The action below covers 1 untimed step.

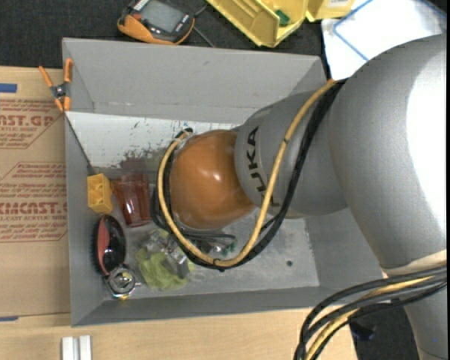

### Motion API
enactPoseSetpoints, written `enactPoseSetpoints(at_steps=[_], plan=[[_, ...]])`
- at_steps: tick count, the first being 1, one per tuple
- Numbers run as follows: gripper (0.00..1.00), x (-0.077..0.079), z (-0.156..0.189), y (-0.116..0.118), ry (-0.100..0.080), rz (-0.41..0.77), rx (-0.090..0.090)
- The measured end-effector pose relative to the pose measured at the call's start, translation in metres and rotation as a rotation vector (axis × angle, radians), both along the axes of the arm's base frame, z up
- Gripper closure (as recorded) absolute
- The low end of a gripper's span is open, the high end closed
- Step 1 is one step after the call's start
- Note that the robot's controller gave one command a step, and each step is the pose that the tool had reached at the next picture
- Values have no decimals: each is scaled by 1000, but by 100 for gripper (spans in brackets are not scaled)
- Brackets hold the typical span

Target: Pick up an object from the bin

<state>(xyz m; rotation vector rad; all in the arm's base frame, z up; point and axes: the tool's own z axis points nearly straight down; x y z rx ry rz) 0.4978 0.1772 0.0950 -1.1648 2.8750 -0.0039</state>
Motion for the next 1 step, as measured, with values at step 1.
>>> enactPoseSetpoints(at_steps=[1], plan=[[100, -1, 19, 0, 1, -1, 1]])
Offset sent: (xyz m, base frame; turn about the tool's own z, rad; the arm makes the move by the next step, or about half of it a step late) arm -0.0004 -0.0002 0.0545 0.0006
